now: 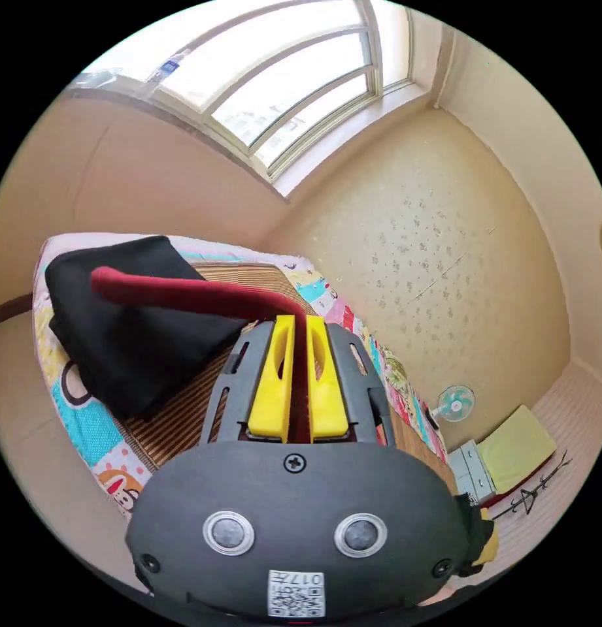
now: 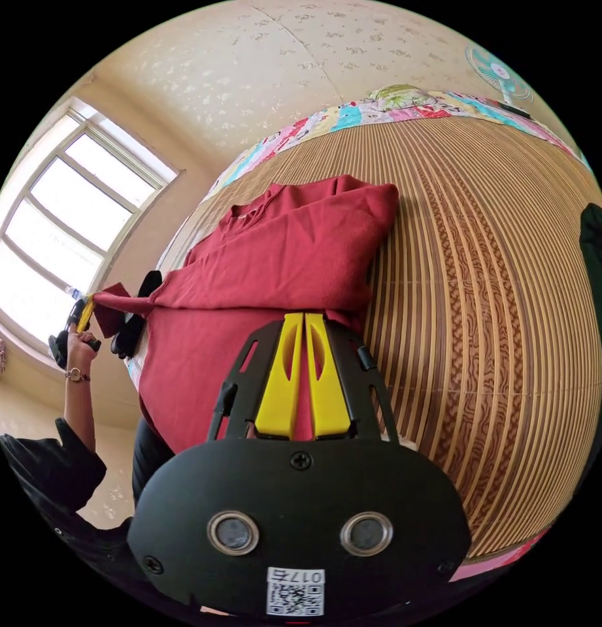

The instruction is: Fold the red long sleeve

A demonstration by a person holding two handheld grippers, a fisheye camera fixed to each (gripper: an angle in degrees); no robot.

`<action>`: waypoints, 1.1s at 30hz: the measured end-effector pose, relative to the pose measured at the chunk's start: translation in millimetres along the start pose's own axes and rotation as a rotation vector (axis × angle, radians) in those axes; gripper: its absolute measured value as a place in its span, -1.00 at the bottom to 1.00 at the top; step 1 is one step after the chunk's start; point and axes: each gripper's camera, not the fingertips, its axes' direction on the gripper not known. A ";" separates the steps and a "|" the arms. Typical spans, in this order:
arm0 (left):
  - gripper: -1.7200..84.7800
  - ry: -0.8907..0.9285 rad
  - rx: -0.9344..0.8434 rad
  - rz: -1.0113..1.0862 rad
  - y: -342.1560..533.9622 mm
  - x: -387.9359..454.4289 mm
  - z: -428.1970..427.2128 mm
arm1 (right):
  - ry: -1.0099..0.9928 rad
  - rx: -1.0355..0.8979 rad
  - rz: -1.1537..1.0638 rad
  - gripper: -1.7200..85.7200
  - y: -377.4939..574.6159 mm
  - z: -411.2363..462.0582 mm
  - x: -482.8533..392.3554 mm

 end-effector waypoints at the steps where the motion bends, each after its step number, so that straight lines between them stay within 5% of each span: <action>1: -0.87 0.059 -0.019 0.140 3.2 41.6 10.2 | 0.004 0.000 -0.002 -0.95 0.1 -2.4 0.6; 4: -0.87 0.150 -0.183 0.563 54.5 159.9 56.4 | 0.027 0.001 -0.011 -0.95 0.7 -7.4 -0.7; 9: -0.86 0.115 -0.807 1.069 246.7 253.2 173.3 | 0.000 0.004 -0.002 -0.95 1.7 -15.2 6.7; 18: -0.82 0.178 -0.789 0.535 263.4 130.6 130.9 | -0.105 0.014 0.043 -0.92 5.0 -21.7 23.6; 24: -0.78 0.060 -0.749 0.346 228.4 17.0 64.9 | 0.104 0.271 0.009 -0.80 13.1 -51.3 -43.0; 28: -0.75 0.056 -0.768 0.271 223.7 -41.0 18.4 | 0.133 0.056 -0.154 -0.60 -67.6 -1.2 -118.5; 33: -0.75 0.067 -0.787 0.236 225.9 -83.1 -26.6 | 0.493 -0.066 -0.251 -0.62 -137.1 48.4 -195.6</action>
